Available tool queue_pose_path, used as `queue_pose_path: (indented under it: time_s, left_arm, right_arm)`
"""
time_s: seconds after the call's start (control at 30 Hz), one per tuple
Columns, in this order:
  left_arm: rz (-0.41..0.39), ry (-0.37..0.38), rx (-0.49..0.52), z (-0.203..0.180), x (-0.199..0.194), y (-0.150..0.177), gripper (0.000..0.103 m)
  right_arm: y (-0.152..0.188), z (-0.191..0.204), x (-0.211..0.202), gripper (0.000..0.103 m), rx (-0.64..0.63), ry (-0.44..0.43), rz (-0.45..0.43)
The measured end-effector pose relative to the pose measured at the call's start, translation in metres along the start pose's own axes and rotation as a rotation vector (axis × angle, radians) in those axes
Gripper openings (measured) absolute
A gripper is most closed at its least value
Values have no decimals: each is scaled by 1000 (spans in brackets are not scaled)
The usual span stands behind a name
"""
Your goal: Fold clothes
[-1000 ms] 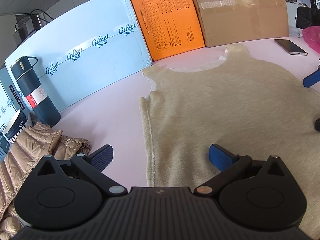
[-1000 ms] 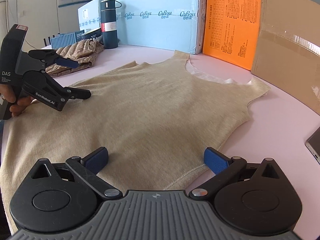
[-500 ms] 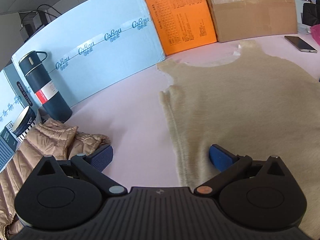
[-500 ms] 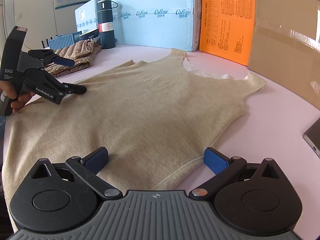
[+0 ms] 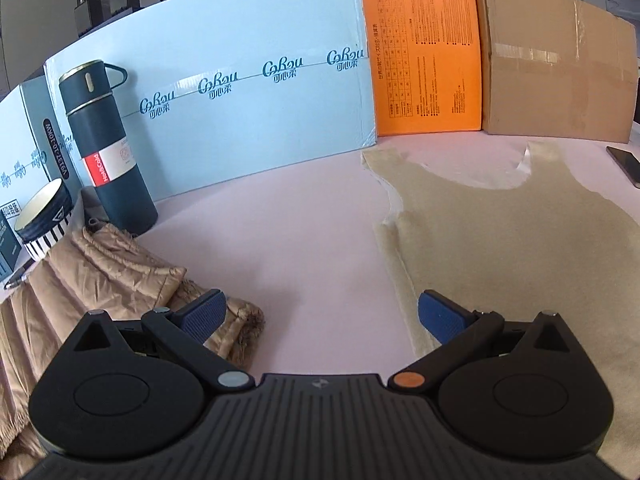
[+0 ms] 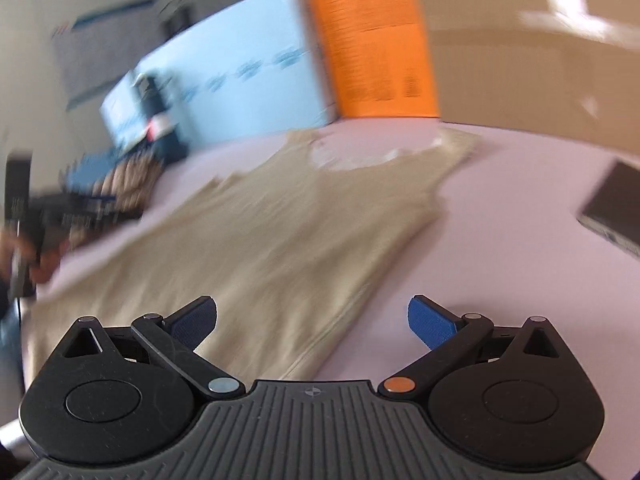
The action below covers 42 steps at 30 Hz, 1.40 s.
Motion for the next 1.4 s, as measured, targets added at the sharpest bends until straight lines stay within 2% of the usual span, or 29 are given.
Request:
queue_pose_path:
  time_s: [0.07, 0.3, 0.43, 0.53, 0.63, 0.73, 0.87, 1.03, 1.17, 1.3, 1.4]
  left_arm:
    - [-13, -2, 12, 3, 5, -10, 103]
    - [-30, -3, 80, 11, 44, -51, 103]
    - [-37, 22, 98, 13, 76, -83, 103]
    - [-47, 31, 59, 20, 105, -105, 103]
    - [-55, 66, -39, 26, 132, -123, 103]
    - [-55, 119, -157, 41, 161, -131, 103]
    - [-17, 179, -290, 48, 198, -135, 103]
    - [26, 181, -310, 43, 232, -136, 103]
    - [17, 255, -318, 39, 245, -134, 103]
    - [-22, 399, -305, 32, 244, -137, 103]
    - [-35, 477, -287, 25, 241, -140, 103]
  right_arm:
    - [-10, -17, 1, 103, 94, -9, -43]
    - [-42, -58, 21, 103, 234, -35, -132]
    - [-60, -82, 33, 103, 314, -50, -182]
    - [-74, -100, 42, 103, 374, -61, -220]
    - [-89, -105, 57, 103, 359, -76, -250]
    - [-100, -101, 84, 103, 339, -64, -188]
    - [-109, -96, 106, 103, 315, -8, -184]
    - [-121, -103, 123, 103, 323, 13, -200]
    - [-132, -111, 133, 103, 333, 1, -201]
    - [-137, -117, 139, 103, 339, -20, -197]
    - [-139, -119, 140, 103, 339, -30, -192]
Point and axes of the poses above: each gripper's, at about its wrist camera, not at the fingertips, and x roughly the way its jaws point, z to its left, y to its underside, the point moved 1 cm from there along x, roughly the way its jaws point, and after that the axes turned 10 degrees about x, right-handed, at the moved point
